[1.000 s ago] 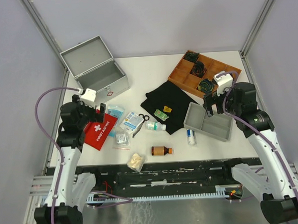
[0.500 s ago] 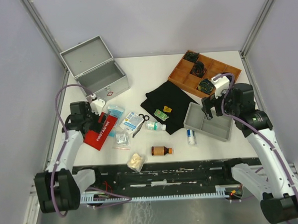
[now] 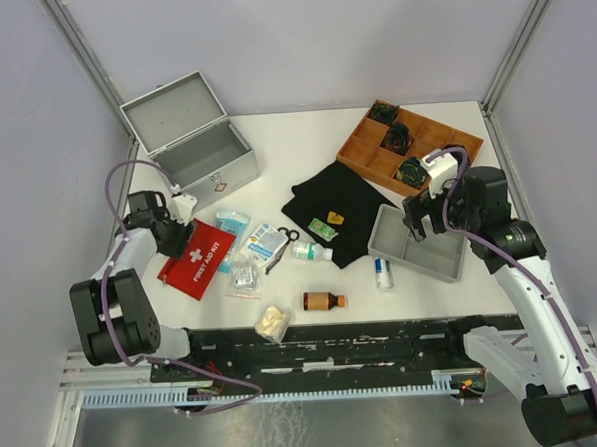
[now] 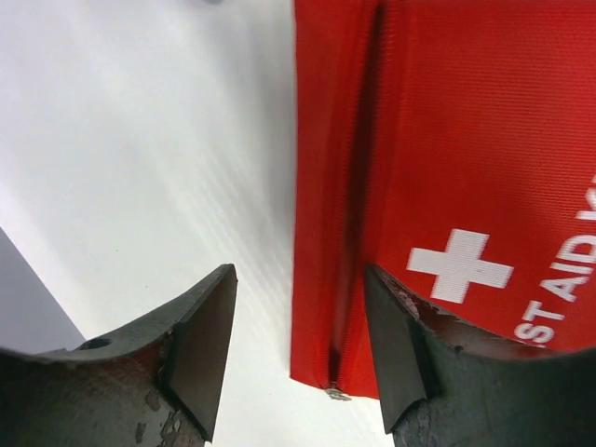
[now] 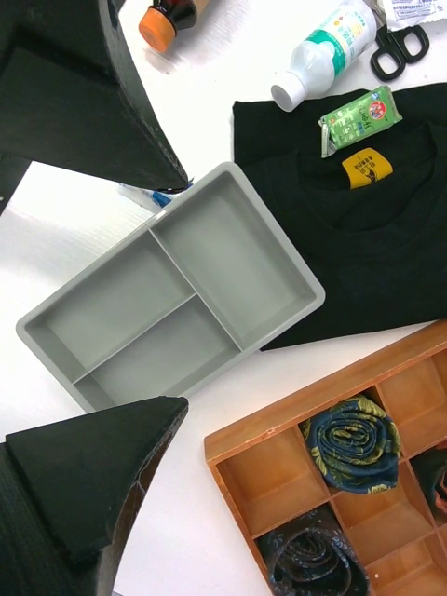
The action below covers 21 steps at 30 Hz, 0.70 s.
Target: Organize the medicine kit
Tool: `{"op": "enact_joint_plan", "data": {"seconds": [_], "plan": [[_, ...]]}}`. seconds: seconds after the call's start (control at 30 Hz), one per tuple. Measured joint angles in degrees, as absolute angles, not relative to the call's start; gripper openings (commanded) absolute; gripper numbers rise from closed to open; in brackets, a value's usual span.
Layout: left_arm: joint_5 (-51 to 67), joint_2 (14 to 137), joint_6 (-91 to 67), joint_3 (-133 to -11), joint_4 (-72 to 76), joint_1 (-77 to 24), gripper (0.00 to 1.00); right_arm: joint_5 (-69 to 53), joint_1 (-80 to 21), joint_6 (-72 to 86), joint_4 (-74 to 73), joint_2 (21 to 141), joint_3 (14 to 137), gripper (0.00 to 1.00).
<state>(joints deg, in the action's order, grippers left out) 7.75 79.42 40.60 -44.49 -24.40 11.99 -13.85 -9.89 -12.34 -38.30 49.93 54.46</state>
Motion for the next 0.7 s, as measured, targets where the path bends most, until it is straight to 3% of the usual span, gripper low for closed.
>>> {"op": "enact_joint_plan", "data": {"seconds": [0.17,0.43,0.7], "plan": [[8.12,83.24,41.95,-46.13,-24.43,14.52,0.56,-14.41,-9.85,-12.40,-38.44,49.95,54.46,1.00],[9.63,85.76,42.57,-46.44,-24.32,15.42,0.56,-14.85,-9.85,-12.91,-38.72,50.00,54.46,1.00],[10.66,85.45,42.46,-43.75,-21.23,15.42,0.32,-15.99,-9.85,-12.97,-38.74,50.04,54.46,1.00]]}}
